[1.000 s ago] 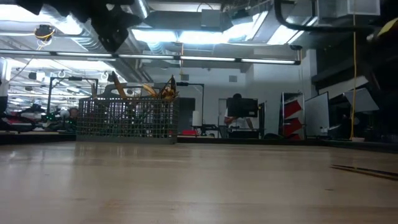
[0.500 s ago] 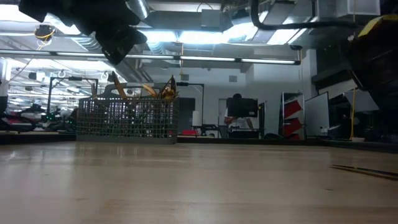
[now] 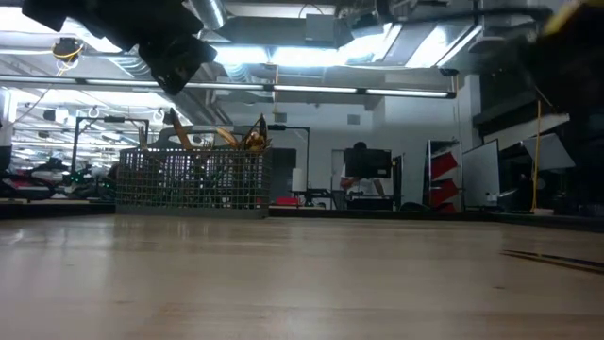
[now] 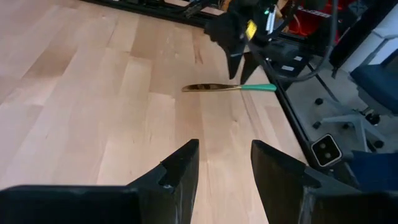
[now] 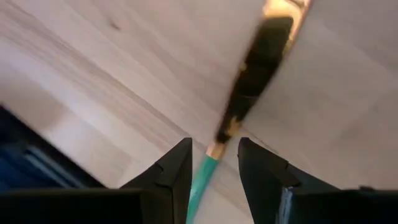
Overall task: Sort silverware
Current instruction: Put the green knife into the gray silverware basket
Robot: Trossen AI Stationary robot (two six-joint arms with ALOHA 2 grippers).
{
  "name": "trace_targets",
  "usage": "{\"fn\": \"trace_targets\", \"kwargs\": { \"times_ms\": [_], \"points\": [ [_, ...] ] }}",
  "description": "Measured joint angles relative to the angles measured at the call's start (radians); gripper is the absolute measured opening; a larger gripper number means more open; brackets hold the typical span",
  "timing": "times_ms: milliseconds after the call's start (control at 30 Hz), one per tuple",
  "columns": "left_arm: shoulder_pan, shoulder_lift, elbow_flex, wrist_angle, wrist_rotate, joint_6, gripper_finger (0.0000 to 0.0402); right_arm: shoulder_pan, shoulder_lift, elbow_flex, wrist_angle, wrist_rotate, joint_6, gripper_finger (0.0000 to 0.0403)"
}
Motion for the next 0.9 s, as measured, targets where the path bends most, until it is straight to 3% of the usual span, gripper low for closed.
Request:
{"fn": "trace_targets", "kwargs": {
  "times_ms": [300,667,900],
  "points": [
    [-0.018,0.0,0.0,0.0,0.0,0.0,0.0139,0.01,0.079,0.004,0.041,-0.052,0.012,0.0128],
    [-0.017,-0.001,0.0,0.0,0.0,0.001,0.0139,0.011,0.088,0.004,0.004,0.018,0.012,0.0126],
    [-0.017,-0.001,0.0,0.0,0.0,0.005,0.0139,0.01,0.088,0.004,-0.038,0.015,0.032,0.0079]
  ]
}}
